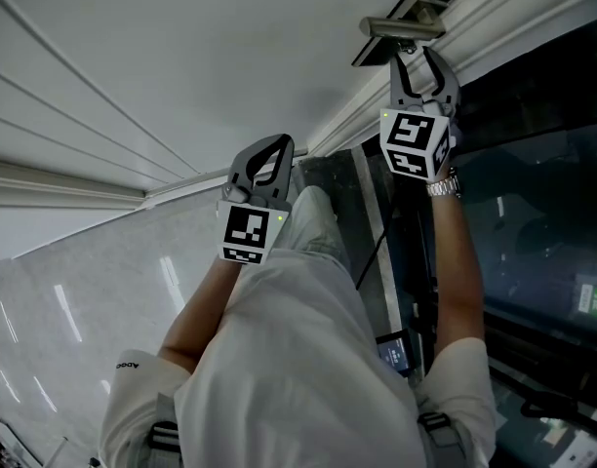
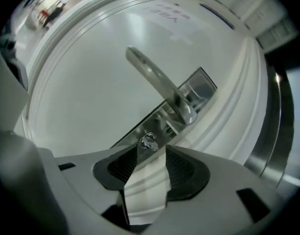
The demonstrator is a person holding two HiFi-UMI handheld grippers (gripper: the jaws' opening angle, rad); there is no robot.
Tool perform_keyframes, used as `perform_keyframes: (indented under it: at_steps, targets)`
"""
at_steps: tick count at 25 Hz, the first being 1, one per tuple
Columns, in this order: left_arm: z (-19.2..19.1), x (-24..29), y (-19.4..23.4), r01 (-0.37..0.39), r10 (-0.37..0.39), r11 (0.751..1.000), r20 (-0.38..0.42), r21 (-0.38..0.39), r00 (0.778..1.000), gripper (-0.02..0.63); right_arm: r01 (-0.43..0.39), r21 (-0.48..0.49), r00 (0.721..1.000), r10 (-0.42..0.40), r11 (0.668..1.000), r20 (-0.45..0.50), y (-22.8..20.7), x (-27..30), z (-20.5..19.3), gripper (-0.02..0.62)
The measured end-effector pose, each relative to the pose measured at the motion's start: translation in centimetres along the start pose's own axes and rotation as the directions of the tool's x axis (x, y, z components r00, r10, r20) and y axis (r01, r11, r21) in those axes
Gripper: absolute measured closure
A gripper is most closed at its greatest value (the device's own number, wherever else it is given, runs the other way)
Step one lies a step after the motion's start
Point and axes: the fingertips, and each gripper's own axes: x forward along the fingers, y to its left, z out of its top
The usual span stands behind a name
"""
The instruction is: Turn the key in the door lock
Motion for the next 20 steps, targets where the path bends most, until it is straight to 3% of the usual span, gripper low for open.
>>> perform_keyframes:
  at_steps: [3, 8, 12, 20]
  targets:
    - [0.1, -0.1, 0.0, 0.001, -0.001, 1.0, 0.001, 0.0, 1.0, 0.597, 0.055, -0.21, 0.998, -0.055, 0.976, 0.002, 0.1, 0.1, 0.3, 0.417]
    - [0.1, -0.2, 0.1, -0.001, 0.001, 1.0, 0.002, -0.001, 1.0, 0.597, 0.058, -0.393, 0.998, -0.055, 0.918, 0.019, 0.8, 0.7, 0.8, 0.417]
    - [0.0, -0.4, 0.5, -0.011, 0.011, 1.0, 0.0, -0.002, 1.0, 0.597, 0.062, -0.528, 0.998, -0.058, 0.847, 0.024, 1.3, 1.0, 0.7, 0.417]
    - [0.0, -0.8, 1.0, -0.026, 0.026, 1.0, 0.0, -0.002, 1.0, 0.597, 0.083, -0.653, 0.995, -0.095, 0.753, 0.017, 1.6, 1.8, 0.0, 0.422]
